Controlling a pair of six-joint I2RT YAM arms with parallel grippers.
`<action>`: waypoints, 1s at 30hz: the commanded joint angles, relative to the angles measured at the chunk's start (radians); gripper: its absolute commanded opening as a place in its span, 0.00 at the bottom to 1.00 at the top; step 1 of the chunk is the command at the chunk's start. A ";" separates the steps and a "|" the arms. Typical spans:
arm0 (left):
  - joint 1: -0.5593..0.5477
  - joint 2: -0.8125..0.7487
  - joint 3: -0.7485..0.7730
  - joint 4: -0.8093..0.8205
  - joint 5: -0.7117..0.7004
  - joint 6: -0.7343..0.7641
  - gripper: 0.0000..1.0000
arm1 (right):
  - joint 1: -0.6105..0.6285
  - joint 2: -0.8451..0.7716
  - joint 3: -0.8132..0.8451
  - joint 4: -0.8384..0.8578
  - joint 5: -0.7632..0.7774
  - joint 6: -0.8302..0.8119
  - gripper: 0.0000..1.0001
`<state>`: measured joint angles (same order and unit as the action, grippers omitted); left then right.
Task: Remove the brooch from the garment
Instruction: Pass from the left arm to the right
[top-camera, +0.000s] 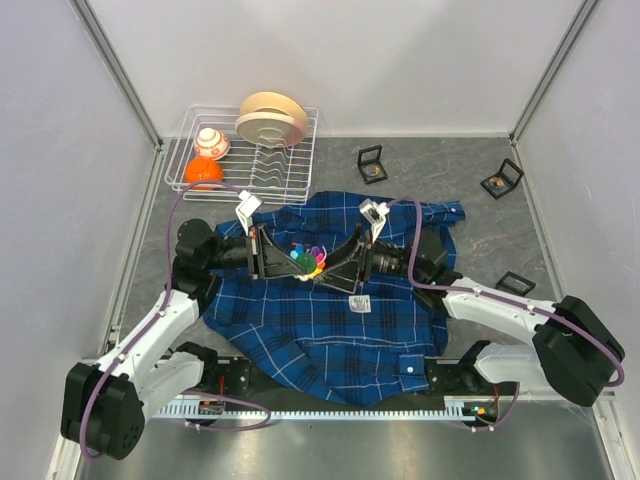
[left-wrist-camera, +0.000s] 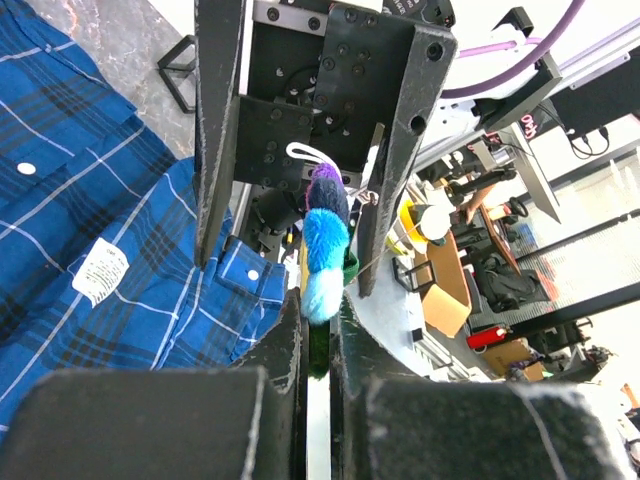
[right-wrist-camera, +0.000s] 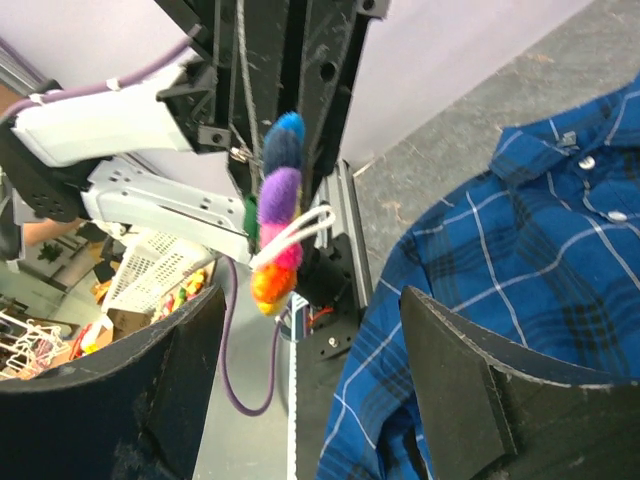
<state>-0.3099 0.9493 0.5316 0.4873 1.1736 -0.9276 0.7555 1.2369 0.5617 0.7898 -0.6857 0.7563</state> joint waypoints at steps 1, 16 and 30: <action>-0.003 0.009 -0.005 0.135 0.057 -0.082 0.02 | 0.004 -0.011 0.029 0.197 -0.032 0.081 0.78; -0.003 0.029 -0.039 0.264 0.080 -0.218 0.02 | 0.056 0.059 0.092 0.276 -0.017 0.106 0.68; -0.006 0.022 -0.059 0.292 0.078 -0.247 0.02 | 0.076 0.107 0.098 0.342 0.025 0.149 0.49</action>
<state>-0.3099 0.9863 0.4870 0.7403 1.2362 -1.1545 0.8230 1.3212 0.6155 1.0199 -0.6724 0.8680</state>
